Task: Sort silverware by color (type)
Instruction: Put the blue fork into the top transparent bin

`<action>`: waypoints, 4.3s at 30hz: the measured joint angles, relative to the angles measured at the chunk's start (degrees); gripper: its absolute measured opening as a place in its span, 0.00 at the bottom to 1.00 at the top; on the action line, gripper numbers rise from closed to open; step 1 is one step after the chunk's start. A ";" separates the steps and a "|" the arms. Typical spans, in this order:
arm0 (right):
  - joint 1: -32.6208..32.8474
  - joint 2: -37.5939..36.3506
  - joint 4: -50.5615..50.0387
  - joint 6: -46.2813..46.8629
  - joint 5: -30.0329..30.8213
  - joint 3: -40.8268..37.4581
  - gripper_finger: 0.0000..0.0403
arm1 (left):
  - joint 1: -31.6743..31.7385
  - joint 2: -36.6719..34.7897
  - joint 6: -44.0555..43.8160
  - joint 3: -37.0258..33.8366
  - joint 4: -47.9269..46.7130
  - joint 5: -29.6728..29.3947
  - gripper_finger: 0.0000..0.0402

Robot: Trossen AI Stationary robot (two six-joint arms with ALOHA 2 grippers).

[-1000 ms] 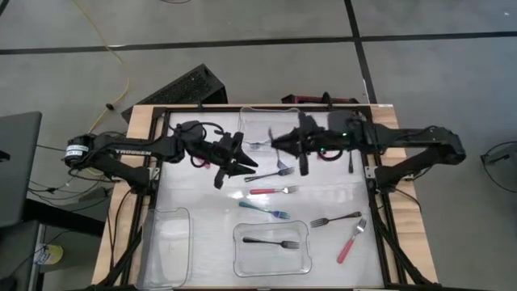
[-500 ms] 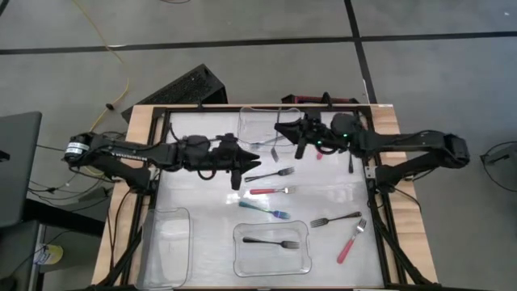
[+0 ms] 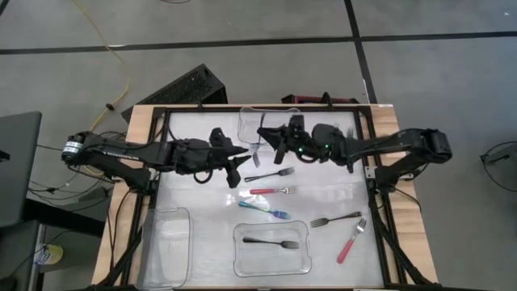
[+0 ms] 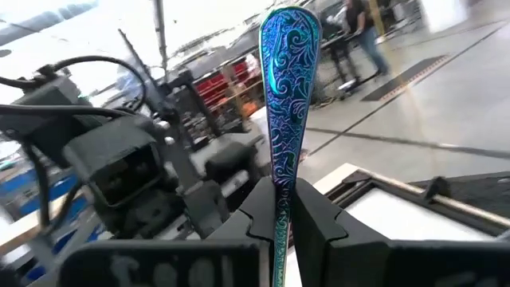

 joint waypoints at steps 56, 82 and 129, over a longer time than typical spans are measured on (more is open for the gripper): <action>1.76 0.60 0.21 -5.53 5.68 0.02 0.11 | 5.37 7.41 13.19 0.45 20.57 -3.13 0.23; 3.67 -0.69 -10.06 -15.08 0.35 1.90 0.32 | 3.74 7.39 -3.51 0.48 10.88 -3.01 0.00; -1.92 -6.56 -38.38 -17.76 -27.18 5.48 0.63 | 17.88 14.83 5.71 20.31 -41.63 53.78 0.00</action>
